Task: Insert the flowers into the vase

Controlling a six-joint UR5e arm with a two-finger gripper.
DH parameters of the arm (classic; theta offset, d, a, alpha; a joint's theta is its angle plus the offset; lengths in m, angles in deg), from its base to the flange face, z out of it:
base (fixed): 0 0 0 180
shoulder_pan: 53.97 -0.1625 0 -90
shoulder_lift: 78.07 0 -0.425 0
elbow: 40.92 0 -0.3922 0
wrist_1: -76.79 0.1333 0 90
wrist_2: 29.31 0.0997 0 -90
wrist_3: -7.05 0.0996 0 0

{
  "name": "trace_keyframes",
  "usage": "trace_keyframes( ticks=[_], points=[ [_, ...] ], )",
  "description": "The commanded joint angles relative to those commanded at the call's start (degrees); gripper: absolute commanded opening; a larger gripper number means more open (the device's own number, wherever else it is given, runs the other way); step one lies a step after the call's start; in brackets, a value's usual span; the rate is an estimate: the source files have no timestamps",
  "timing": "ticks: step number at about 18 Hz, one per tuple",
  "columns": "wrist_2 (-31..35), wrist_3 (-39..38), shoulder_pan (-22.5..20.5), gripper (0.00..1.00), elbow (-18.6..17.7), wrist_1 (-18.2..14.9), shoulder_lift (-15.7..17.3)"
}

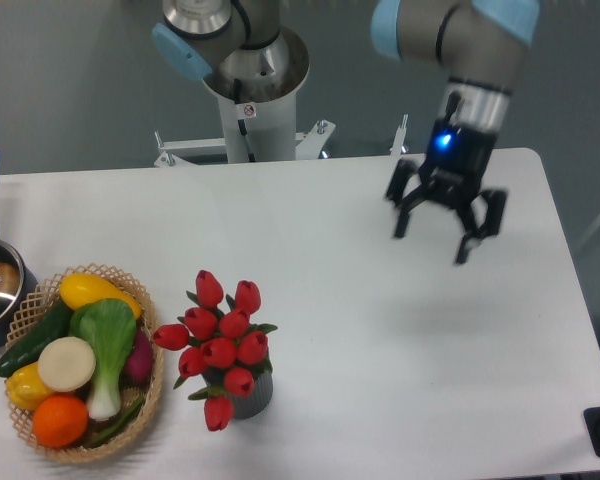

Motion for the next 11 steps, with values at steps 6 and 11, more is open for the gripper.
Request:
trace_keyframes(
  ticks=[6, 11],
  points=[
    [12.5, 3.6, -3.1, 1.0, 7.3, -19.7, 4.3],
    [13.2, 13.9, -8.2, 1.0, 16.0, -35.4, 4.1]
  ],
)
